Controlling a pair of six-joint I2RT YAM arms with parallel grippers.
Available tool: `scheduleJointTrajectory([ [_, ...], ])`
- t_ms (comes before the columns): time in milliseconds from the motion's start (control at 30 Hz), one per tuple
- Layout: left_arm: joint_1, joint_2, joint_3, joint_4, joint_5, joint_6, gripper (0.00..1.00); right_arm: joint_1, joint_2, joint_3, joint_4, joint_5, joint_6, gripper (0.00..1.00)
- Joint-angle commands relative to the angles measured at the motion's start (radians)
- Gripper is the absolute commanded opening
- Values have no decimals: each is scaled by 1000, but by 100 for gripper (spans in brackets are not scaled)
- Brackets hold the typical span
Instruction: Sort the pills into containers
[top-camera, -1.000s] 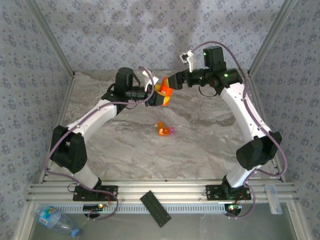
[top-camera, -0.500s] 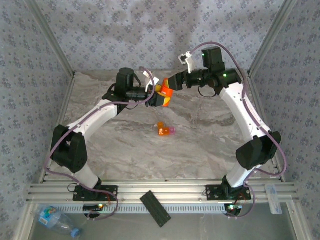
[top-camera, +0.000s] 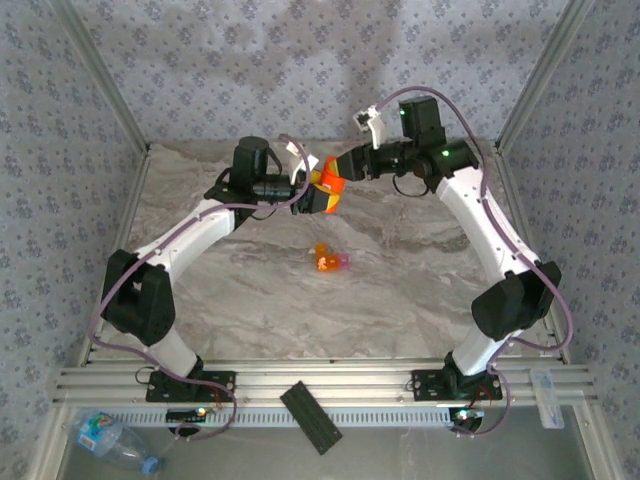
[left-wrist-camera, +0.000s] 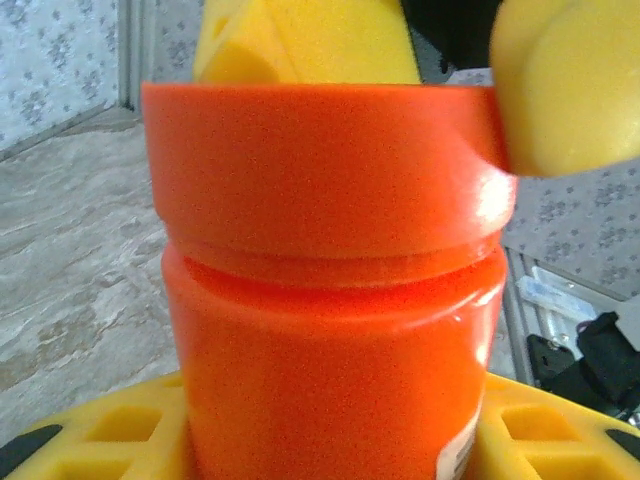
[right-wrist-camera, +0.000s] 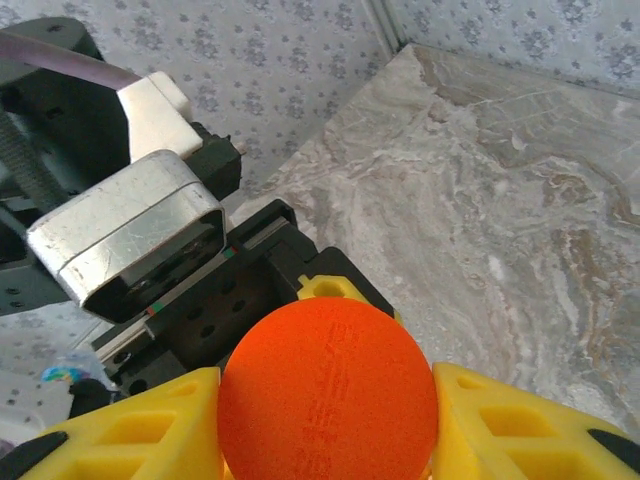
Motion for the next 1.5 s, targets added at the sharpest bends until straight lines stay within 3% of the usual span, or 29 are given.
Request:
scheduleJointTrajectory([
  [0,-20,-47,3,100,-106,10,0,60,-20,-75,18,94,89,45],
  [167,-58,-68,-31,159,-262,28,0,135,-29,-168,141,301,269,46],
  [300,-106,-67,-32,150,-371,83,0,190,15,-138,135,435,382,45],
  [400,-134,-61,-36,157,-441,103,0,219,40,-111,132,492,424,44],
  [600,-140,-62,-62,196,-477,86,0,221,17,-110,131,516,439,46],
  [700,-139,-67,-67,198,-490,86,0,194,-15,-121,136,495,432,53],
  [767,-130,-67,-66,201,-489,82,0,168,-51,-139,145,479,428,67],
  [900,-94,-70,-68,209,-456,54,0,86,-148,-204,184,398,418,83],
  [1033,-56,-70,-68,215,-388,35,0,-5,-217,-257,237,265,395,89],
  [1300,-20,-50,-19,134,-111,29,0,-93,-182,-160,117,23,126,93],
  [1467,-19,-22,30,71,7,25,0,-87,-110,-55,18,-31,33,94],
])
